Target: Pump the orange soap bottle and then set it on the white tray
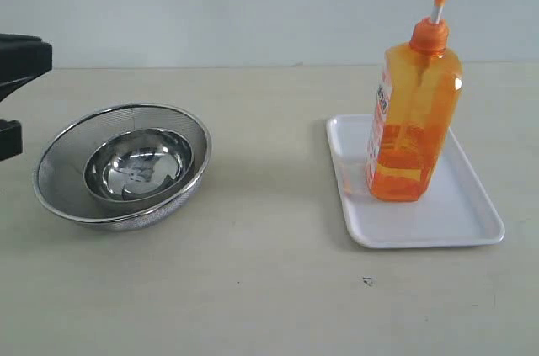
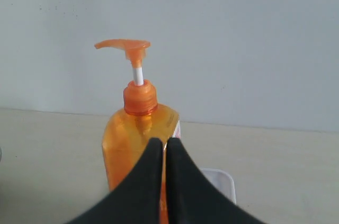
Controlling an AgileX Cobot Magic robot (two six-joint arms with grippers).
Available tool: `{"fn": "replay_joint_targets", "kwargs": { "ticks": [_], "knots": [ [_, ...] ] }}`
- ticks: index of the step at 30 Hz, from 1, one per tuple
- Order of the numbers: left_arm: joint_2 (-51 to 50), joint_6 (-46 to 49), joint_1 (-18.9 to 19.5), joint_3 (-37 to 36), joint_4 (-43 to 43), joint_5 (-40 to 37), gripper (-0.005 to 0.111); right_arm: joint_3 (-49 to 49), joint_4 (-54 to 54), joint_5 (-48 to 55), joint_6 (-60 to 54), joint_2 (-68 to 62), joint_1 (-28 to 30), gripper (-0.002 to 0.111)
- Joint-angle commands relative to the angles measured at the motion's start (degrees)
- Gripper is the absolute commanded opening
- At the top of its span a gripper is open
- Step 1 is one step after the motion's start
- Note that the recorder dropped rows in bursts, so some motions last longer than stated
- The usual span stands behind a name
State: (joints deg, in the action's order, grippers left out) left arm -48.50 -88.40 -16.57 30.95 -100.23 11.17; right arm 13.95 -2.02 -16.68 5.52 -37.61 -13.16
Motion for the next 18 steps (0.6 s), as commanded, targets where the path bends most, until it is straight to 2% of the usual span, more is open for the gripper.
{"fn": "replay_joint_targets", "kwargs": {
  "ticks": [1,18],
  "knots": [
    [4.0,-0.7,0.0,-2.9,1.1,-2.2,0.005,-0.2,-0.1,-0.2,3.0,0.3,-0.1,0.0],
    [6.1,-0.7,0.0,-3.1,0.8,-2.1,0.005,-0.2,-0.1,-0.2,3.0,0.4,-0.3,0.0]
  ]
}}
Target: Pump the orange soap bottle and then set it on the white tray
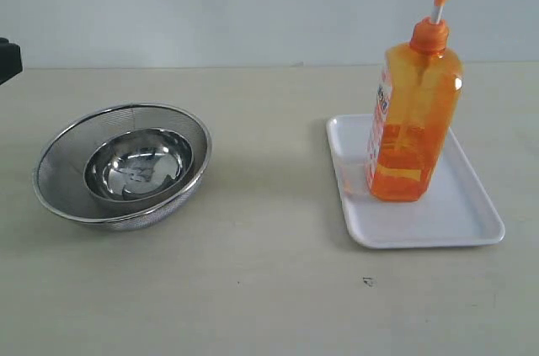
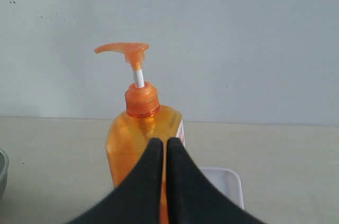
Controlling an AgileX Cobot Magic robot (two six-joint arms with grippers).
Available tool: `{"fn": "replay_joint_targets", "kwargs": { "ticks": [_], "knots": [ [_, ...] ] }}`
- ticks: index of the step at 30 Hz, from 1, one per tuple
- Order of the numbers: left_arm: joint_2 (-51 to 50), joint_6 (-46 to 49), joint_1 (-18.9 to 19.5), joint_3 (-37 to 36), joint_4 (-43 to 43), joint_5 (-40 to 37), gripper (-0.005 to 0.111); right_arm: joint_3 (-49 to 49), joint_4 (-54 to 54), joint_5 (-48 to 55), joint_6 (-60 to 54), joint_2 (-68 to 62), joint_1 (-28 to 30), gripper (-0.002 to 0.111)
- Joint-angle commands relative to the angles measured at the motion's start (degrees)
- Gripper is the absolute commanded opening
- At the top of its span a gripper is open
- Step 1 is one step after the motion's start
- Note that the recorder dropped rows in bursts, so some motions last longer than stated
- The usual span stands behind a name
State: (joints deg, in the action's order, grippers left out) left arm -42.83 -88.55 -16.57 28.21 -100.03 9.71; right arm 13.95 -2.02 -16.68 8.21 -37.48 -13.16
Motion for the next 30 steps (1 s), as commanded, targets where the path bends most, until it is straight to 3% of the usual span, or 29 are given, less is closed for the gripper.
{"fn": "replay_joint_targets", "kwargs": {
  "ticks": [1,11,17,21,30],
  "knots": [
    [0.4,-0.5,0.0,-0.3,0.6,-0.7,0.005,-0.2,-0.1,-0.2,0.3,0.9,-0.7,0.0],
    [0.4,-0.5,0.0,-0.3,0.6,-0.7,0.005,-0.2,-0.1,0.9,0.6,11.8,-1.7,0.0],
    [0.4,-0.5,0.0,-0.3,0.6,-0.7,0.005,-0.2,-0.1,14.3,-0.3,20.7,-1.0,0.0],
    [0.4,-0.5,0.0,-0.3,0.6,-0.7,0.005,-0.2,-0.1,21.5,0.4,25.1,1.8,0.0],
    [0.4,-0.5,0.0,-0.3,0.6,-0.7,0.005,-0.2,0.4,25.9,3.7,34.5,10.4,0.0]
  ]
}}
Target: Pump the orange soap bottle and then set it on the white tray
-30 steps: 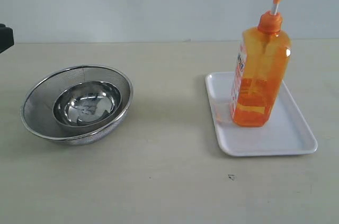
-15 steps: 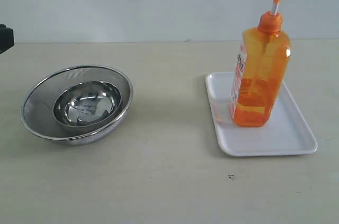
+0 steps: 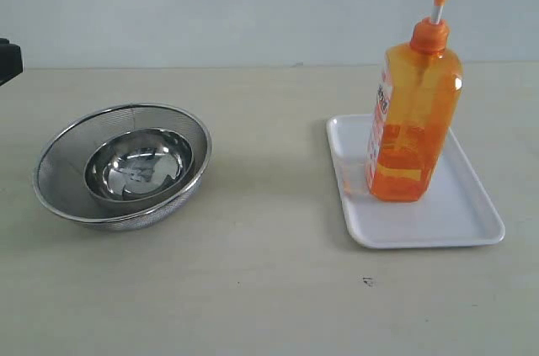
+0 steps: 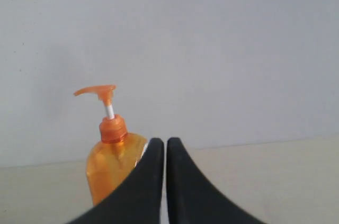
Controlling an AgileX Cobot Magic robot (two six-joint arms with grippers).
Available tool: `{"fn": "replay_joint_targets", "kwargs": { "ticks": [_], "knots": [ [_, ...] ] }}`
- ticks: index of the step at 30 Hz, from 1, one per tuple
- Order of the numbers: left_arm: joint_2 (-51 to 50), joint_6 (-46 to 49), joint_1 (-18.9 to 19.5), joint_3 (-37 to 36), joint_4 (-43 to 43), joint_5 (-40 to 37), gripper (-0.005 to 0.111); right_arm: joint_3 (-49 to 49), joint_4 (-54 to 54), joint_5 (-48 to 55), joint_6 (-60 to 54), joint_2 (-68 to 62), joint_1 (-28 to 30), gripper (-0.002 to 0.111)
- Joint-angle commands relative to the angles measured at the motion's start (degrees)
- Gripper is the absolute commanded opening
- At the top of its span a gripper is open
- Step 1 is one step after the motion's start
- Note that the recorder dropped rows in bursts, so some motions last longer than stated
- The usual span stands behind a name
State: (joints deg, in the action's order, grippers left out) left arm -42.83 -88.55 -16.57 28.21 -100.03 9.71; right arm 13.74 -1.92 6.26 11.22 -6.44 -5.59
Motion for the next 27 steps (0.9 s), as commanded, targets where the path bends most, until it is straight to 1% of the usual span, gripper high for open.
{"fn": "replay_joint_targets", "kwargs": {
  "ticks": [1,5,8,11,14,17,19,23,27],
  "knots": [
    [0.4,-0.5,0.0,-0.3,0.6,-0.7,0.005,0.0,0.4,4.4,0.9,4.6,3.3,0.0],
    [0.4,-0.5,0.0,-0.3,0.6,-0.7,0.005,-0.1,1.6,8.9,0.9,6.4,3.3,0.0],
    [0.4,-0.5,0.0,-0.3,0.6,-0.7,0.005,-1.4,1.9,9.4,0.9,6.4,3.3,0.0],
    [0.4,-0.5,0.0,-0.3,0.6,-0.7,0.005,-5.3,1.9,6.7,0.9,6.4,3.3,0.0],
    [0.4,-0.5,0.0,-0.3,0.6,-0.7,0.005,-9.7,4.6,0.6,1.0,6.4,3.3,0.0],
    [0.4,-0.5,0.0,-0.3,0.6,-0.7,0.005,-13.5,5.1,-4.7,1.0,6.4,3.3,0.0],
    [0.4,-0.5,0.0,-0.3,0.6,-0.7,0.005,-13.7,5.1,-6.3,1.0,6.4,3.3,0.0],
    [0.4,-0.5,0.0,-0.3,0.6,-0.7,0.005,-13.7,4.9,0.6,-1.7,6.4,3.3,0.0],
    [0.4,-0.5,0.0,-0.3,0.6,-0.7,0.005,-13.7,4.5,4.6,-8.9,6.4,3.3,0.0]
  ]
}}
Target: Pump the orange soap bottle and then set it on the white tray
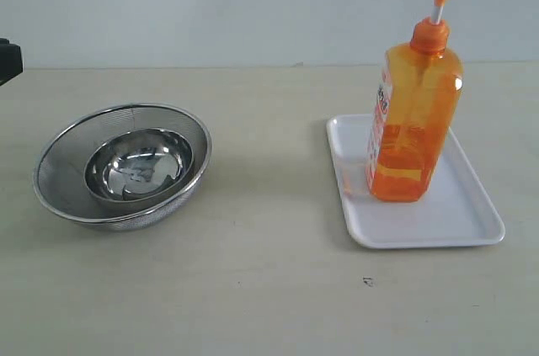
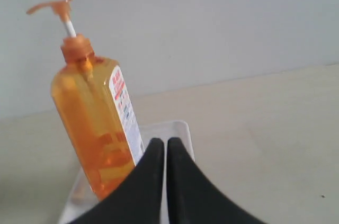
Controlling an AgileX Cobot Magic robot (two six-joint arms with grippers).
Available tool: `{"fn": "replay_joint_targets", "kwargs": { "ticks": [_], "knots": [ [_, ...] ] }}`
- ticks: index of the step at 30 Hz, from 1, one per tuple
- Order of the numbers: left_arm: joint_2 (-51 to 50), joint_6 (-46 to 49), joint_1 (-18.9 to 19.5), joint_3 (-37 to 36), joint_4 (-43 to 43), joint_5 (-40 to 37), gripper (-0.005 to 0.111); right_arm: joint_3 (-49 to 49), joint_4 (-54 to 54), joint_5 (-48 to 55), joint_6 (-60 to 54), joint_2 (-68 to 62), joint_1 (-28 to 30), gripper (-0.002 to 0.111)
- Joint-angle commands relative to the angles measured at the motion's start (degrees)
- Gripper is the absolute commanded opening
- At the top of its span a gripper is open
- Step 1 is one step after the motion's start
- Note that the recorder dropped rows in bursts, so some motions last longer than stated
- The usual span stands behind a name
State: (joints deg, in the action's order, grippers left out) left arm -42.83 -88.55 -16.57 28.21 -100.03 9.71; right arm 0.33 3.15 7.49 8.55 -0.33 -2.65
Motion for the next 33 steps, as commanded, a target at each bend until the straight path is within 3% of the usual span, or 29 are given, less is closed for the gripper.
{"fn": "replay_joint_targets", "kwargs": {
  "ticks": [1,7,33],
  "knots": [
    [0.4,-0.5,0.0,-0.3,0.6,-0.7,0.005,-0.3,-0.6,4.0,-7.6,0.3,0.4,0.0],
    [0.4,-0.5,0.0,-0.3,0.6,-0.7,0.005,-0.3,-0.7,12.2,-11.6,0.3,0.4,0.0],
    [0.4,-0.5,0.0,-0.3,0.6,-0.7,0.005,-0.3,4.0,11.4,-9.0,0.3,0.4,0.0]
  ]
}}
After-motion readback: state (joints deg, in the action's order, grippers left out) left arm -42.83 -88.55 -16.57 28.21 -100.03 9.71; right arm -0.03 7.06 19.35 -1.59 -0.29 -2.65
